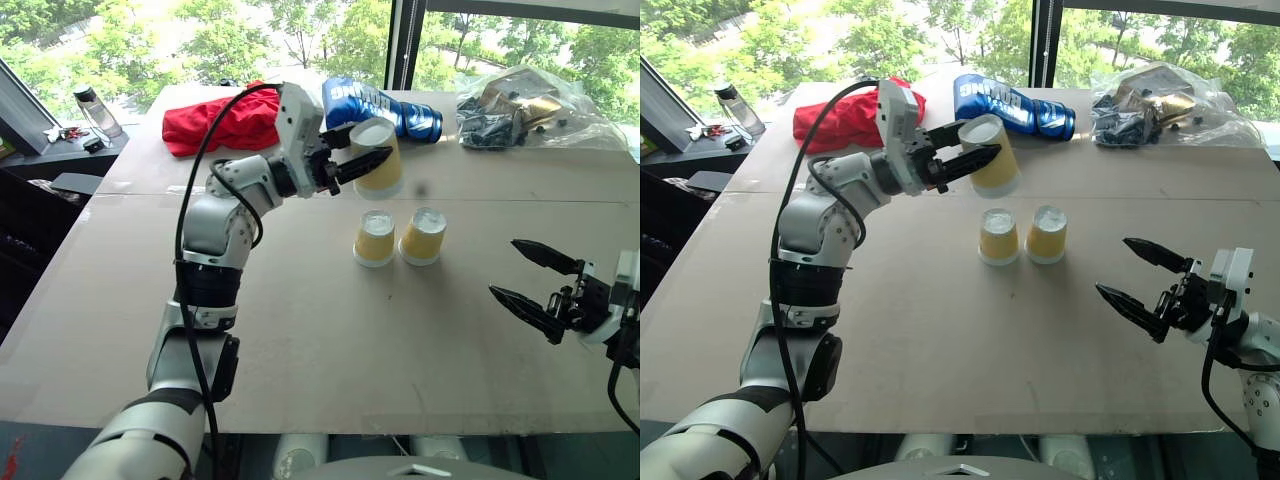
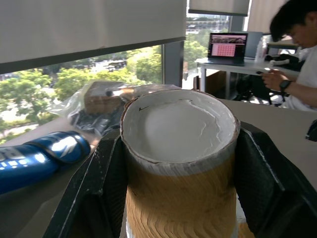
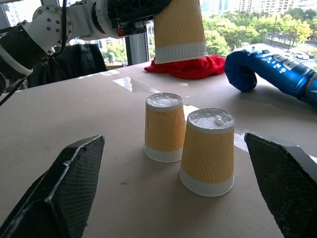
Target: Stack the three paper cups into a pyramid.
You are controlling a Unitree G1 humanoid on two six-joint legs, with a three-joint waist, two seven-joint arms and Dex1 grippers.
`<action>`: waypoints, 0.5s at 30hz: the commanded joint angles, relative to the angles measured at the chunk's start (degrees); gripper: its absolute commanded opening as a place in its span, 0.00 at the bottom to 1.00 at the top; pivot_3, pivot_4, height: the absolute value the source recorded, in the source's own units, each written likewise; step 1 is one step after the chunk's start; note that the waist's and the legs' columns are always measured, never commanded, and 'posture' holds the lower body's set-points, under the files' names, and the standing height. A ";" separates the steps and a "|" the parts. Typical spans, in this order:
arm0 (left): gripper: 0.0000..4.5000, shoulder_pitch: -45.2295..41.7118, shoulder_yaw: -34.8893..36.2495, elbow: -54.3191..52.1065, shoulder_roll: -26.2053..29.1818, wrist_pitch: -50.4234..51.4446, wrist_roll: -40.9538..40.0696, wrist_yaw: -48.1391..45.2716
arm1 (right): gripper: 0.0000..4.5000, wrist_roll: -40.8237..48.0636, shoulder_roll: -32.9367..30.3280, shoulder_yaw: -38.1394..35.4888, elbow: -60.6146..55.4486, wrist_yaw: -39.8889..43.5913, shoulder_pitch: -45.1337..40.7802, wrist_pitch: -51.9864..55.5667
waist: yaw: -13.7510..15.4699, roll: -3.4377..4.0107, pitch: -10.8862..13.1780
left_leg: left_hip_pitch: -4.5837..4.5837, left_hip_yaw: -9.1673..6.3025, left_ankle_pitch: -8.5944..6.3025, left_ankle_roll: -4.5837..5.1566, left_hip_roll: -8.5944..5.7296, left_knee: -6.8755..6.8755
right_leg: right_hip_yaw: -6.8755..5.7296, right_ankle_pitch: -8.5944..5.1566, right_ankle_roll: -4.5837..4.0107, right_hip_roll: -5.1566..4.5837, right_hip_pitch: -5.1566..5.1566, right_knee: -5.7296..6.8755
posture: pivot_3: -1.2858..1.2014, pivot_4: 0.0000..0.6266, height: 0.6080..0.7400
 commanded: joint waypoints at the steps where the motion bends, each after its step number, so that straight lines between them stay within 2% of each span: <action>1: 0.52 -2.33 -1.05 2.77 -0.29 -0.67 0.25 -3.47 | 1.00 0.09 0.21 -1.42 -2.80 -1.18 0.85 -1.52 | -0.36 0.00 0.00 | 0.02 0.00 0.00 0.00 0.00 0.00 | 0.06 0.00 0.00 0.00 -0.01 0.00 | 0.52 0.24 1.00; 15: 0.52 -4.62 -5.75 10.62 -3.95 -7.84 7.44 -7.61 | 1.00 0.19 0.26 -2.27 -5.42 -3.69 4.05 -2.47 | -0.04 0.01 0.01 | 0.01 0.01 -0.05 0.08 0.00 0.00 | 0.09 0.00 0.00 0.01 -0.03 0.01 | 0.52 0.24 1.00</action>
